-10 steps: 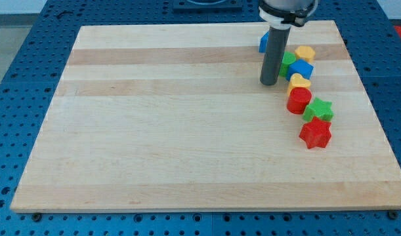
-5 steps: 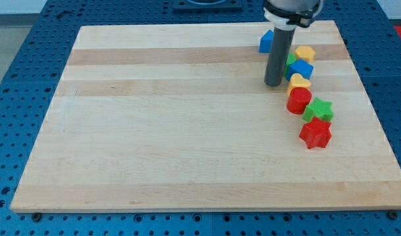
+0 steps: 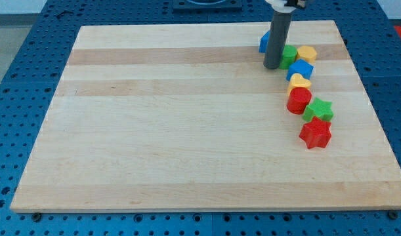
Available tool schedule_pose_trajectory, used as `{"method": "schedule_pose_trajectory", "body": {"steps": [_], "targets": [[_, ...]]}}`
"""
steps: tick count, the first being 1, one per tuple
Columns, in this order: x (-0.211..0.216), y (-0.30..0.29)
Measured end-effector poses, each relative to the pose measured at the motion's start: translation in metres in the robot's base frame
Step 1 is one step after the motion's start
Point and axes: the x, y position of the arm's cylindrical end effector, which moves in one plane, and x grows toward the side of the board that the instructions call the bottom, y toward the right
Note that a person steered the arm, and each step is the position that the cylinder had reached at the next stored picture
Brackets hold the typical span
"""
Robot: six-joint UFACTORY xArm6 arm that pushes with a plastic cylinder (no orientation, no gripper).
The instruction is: Move green circle towards blue triangle
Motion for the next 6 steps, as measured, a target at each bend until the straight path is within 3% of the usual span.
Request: {"method": "schedule_pose_trajectory", "body": {"steps": [4, 6], "targets": [[0.032, 0.012], [-0.002, 0.014]]}}
